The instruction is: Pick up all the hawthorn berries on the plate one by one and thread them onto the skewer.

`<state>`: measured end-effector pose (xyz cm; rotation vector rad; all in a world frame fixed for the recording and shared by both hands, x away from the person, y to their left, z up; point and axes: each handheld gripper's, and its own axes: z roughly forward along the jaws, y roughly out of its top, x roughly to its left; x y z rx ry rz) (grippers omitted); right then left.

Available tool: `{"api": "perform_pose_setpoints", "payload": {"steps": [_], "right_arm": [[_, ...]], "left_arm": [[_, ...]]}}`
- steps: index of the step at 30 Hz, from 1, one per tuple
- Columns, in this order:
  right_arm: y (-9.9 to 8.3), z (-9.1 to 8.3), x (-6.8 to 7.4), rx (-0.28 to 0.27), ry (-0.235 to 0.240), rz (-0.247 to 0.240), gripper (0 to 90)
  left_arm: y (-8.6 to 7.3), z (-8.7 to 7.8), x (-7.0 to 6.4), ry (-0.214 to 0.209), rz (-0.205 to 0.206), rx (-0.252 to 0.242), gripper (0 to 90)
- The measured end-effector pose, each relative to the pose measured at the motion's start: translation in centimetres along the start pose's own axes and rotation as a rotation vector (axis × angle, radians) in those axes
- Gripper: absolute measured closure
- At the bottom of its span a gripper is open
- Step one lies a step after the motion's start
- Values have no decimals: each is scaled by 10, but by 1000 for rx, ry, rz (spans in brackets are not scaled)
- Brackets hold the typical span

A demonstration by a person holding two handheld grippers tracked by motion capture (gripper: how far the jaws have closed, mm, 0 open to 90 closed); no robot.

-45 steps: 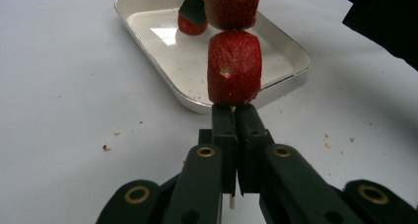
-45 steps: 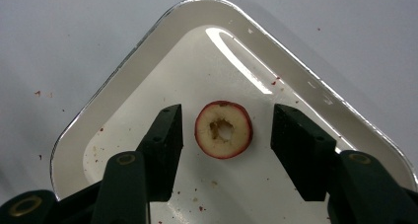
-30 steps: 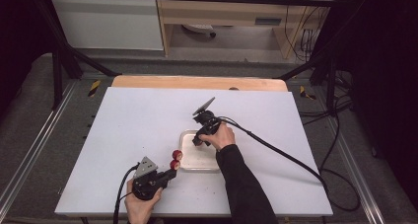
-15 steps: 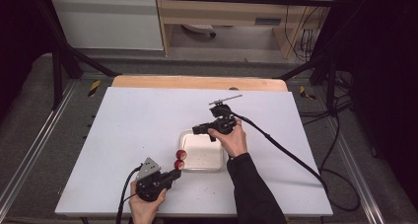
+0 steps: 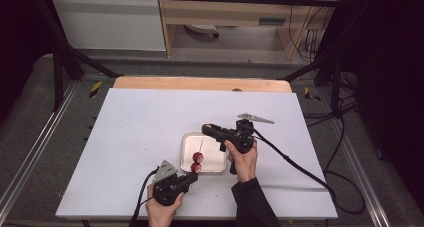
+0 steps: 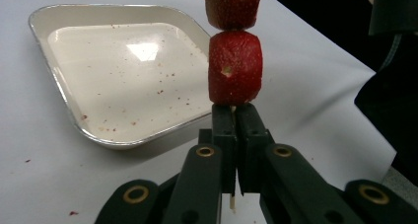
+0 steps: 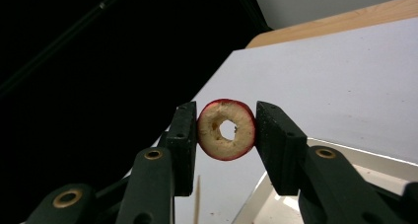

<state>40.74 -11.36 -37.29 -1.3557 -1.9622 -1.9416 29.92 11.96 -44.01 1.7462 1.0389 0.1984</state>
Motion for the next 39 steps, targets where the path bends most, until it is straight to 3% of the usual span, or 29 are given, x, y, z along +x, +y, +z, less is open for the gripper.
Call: {"api": "perform_pose_setpoints", "payload": {"steps": [6, 11, 39], "right_arm": [[-12, -5, 3, -56, 36, 39, 619], [-15, -5, 5, -81, 51, 42, 619], [-18, -2, 4, -69, 38, 34, 620]], "left_arm": [[1, 5, -5, -9, -5, -13, 881], [1, 7, -6, -11, -10, -19, 881], [0, 6, -4, -8, -22, -23, 881]]}}
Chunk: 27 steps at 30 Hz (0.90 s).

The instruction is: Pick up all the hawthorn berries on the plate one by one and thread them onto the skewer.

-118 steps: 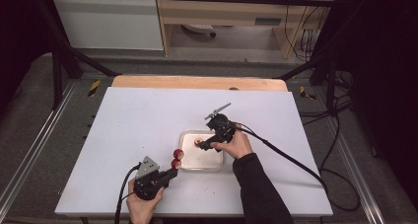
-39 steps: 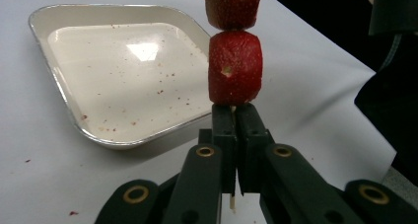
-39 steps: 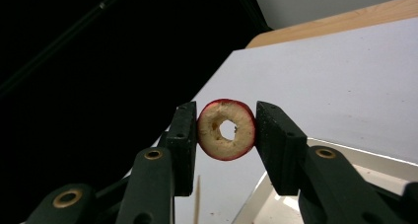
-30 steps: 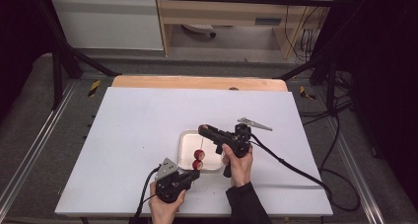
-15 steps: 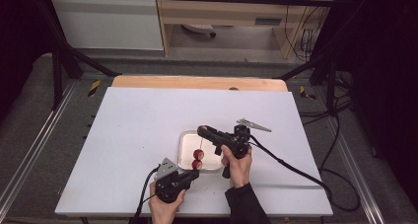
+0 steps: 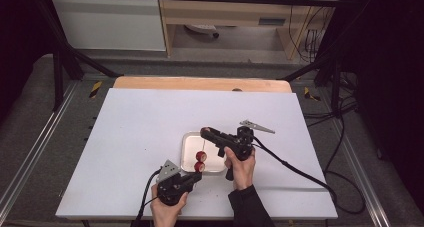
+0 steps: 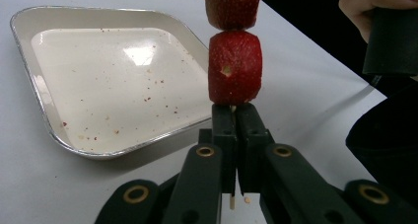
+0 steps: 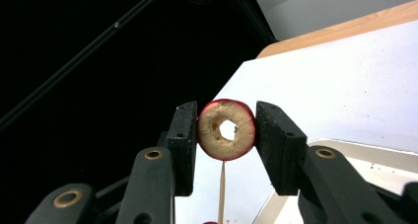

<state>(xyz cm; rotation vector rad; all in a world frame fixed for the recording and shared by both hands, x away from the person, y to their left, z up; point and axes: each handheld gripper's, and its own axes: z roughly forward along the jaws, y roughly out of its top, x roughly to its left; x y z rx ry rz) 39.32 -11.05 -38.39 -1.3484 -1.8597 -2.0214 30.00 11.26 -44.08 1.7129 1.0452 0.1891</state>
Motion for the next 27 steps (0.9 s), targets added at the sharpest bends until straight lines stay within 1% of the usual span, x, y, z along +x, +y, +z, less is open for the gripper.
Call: {"api": "perform_pose_setpoints", "payload": {"steps": [2, 4, 8, 11, 15, 18, 21, 22, 23, 25, 27], "right_arm": [[-1, 1, 0, 3, 1, 4, 620], [-2, 1, 0, 5, 1, 3, 620], [-6, 3, 0, -8, -3, -11, 621], [-11, 4, 1, -23, -2, -25, 621], [-15, 3, 3, -49, 4, -47, 622], [-17, 3, 4, -48, 2, -56, 622], [-20, 4, 4, -12, 4, -43, 623], [-22, 5, 4, 1, 5, -38, 623], [-25, 5, 3, 8, 3, -45, 624], [-28, 6, 4, 8, 3, -44, 623], [-28, 6, 4, 16, 0, -46, 623]], "left_arm": [[0, 0, 0, -1, -5, 0, 881], [0, 0, 0, -7, -19, -4, 881], [0, 1, -2, -33, -71, -15, 881], [0, 2, -3, -39, -112, -34, 882], [0, 4, -3, -56, -151, -47, 883], [0, 5, -4, -50, -155, -60, 883], [2, 3, -4, -37, -152, -96, 882], [3, 2, -3, -32, -154, -98, 883], [4, 2, -1, -30, -151, -90, 883], [4, 4, 1, -19, -136, -75, 884], [4, 6, 2, -19, -136, -64, 885]]}}
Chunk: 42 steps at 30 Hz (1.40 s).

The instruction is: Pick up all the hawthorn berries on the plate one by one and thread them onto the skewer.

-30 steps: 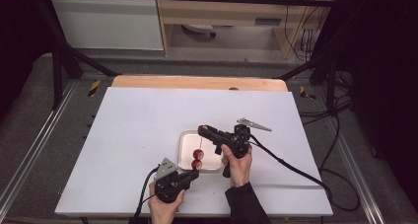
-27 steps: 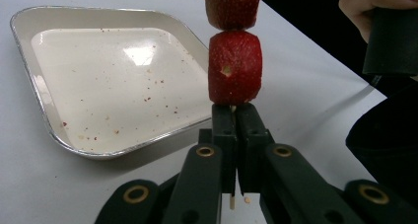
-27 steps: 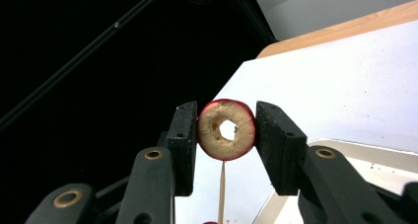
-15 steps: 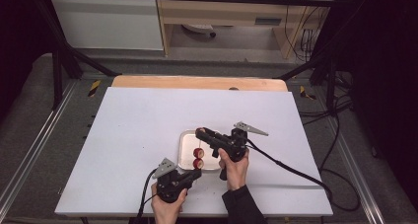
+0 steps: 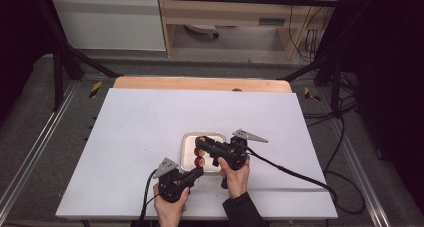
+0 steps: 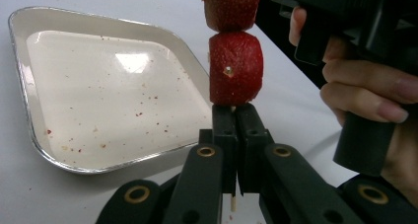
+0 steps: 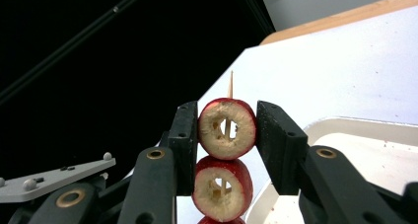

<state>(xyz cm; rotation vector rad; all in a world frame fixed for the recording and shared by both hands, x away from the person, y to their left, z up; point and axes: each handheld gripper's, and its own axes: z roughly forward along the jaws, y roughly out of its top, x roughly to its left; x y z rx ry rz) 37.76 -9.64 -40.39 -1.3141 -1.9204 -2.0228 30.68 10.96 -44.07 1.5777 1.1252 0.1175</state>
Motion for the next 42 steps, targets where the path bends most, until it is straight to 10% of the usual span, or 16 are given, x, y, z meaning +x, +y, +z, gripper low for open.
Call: {"api": "perform_pose_setpoints", "payload": {"steps": [9, 20, 30, 42], "right_arm": [[8, -3, -3, 55, -15, -50, 472], [24, -19, -15, 217, -174, -269, 97], [14, -42, -40, 351, -218, -383, 31], [-4, -86, -70, 427, -302, -398, 7]], "left_arm": [[-2, -1, 4, 32, 73, 10, 885], [2, -10, 14, 73, 148, 52, 883], [18, -19, 20, 96, 202, 99, 882], [37, -15, 21, 99, 262, 167, 882]]}}
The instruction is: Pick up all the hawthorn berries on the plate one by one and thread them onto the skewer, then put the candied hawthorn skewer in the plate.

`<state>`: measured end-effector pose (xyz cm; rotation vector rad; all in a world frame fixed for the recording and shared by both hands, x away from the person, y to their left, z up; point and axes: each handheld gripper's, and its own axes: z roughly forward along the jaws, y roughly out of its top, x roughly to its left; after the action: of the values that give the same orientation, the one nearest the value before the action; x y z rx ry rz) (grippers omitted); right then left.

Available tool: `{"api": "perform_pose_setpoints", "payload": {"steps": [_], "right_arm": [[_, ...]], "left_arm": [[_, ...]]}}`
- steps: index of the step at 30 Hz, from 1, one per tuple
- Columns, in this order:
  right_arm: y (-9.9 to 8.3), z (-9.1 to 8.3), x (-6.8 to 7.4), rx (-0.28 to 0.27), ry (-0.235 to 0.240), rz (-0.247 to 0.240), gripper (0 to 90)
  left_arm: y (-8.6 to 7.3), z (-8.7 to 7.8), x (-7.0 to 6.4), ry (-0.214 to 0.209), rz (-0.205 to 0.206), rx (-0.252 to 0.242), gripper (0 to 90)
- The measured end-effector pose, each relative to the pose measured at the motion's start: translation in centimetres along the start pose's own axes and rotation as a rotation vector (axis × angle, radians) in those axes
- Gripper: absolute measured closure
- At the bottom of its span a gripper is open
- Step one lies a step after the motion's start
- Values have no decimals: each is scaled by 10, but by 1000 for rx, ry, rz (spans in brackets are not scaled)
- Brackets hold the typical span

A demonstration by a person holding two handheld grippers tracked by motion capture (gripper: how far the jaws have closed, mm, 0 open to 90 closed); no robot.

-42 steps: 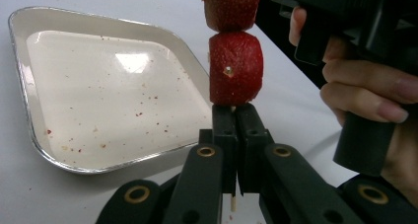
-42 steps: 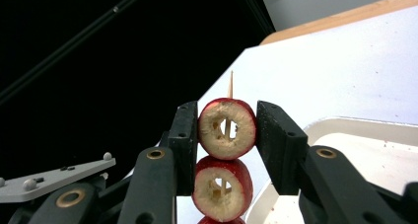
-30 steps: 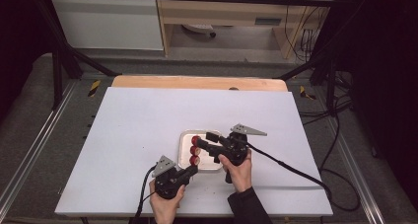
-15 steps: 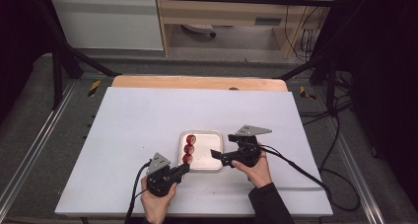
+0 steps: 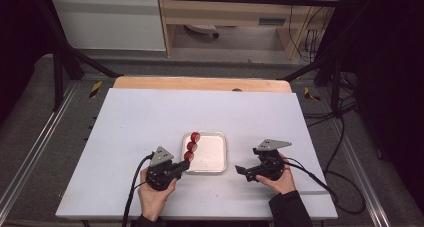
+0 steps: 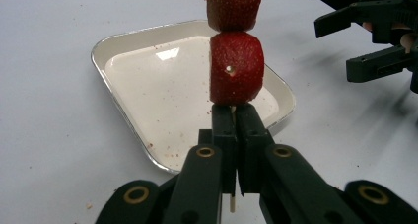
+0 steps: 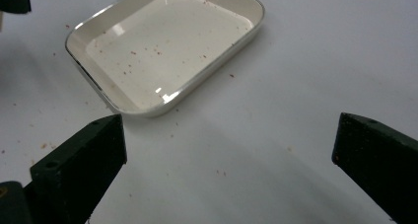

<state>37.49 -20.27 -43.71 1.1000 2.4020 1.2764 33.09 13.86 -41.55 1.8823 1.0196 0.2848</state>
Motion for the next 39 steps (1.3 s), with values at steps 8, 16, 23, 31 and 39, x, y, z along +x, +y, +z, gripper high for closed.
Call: {"api": "perform_pose_setpoints", "payload": {"steps": [8, 16, 23, 31, 39], "right_arm": [[-21, -12, -9, 45, -44, -18, 14], [-31, -21, -16, 49, -59, -3, 15], [-35, -24, -16, 49, -61, -5, 14], [-38, -27, -16, 54, -65, 2, 14], [-39, -26, -17, 51, -64, -1, 14]], "left_arm": [[19, -1, -2, 6, 46, 36, 881], [39, 7, 2, 38, 86, 85, 882], [44, 26, 8, 75, 100, 146, 882], [39, 48, 10, 97, 114, 234, 882], [35, 65, 7, 131, 131, 292, 882]]}}
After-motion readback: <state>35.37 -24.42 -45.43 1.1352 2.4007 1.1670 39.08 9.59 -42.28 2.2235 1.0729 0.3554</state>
